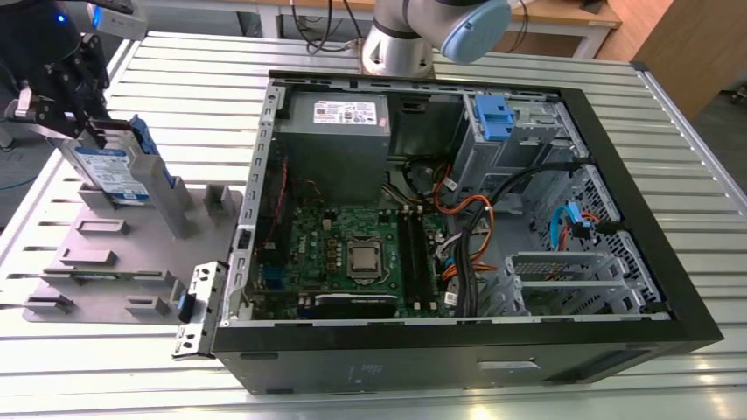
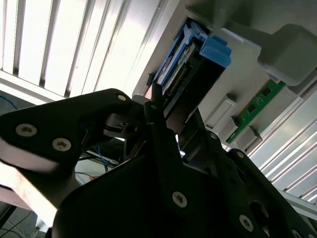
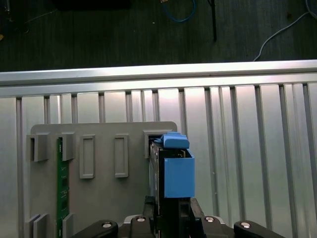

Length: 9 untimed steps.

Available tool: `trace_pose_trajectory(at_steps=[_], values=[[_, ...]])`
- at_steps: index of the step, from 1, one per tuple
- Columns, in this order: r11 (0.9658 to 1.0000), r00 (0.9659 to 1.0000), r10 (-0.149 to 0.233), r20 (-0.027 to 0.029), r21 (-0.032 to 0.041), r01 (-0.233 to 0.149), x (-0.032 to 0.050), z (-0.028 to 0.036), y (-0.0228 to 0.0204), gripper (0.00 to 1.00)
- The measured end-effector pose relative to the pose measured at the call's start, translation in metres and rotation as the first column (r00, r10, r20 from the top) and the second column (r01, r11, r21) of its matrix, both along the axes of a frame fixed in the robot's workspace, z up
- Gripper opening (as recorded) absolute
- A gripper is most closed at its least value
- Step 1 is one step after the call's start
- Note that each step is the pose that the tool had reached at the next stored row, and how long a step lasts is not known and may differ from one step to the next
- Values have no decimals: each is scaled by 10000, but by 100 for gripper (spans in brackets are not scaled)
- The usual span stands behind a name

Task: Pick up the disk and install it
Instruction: 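Pick up the disk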

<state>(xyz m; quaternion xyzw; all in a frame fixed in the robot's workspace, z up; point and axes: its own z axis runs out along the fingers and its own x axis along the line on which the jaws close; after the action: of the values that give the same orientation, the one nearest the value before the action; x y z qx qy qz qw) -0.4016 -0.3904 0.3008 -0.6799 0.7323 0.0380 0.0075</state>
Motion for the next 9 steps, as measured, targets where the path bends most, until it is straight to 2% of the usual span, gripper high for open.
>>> trace_pose_trajectory(at_steps=[9], values=[[10000, 10000, 0, 0, -1, 0, 0, -2, 0, 36]])
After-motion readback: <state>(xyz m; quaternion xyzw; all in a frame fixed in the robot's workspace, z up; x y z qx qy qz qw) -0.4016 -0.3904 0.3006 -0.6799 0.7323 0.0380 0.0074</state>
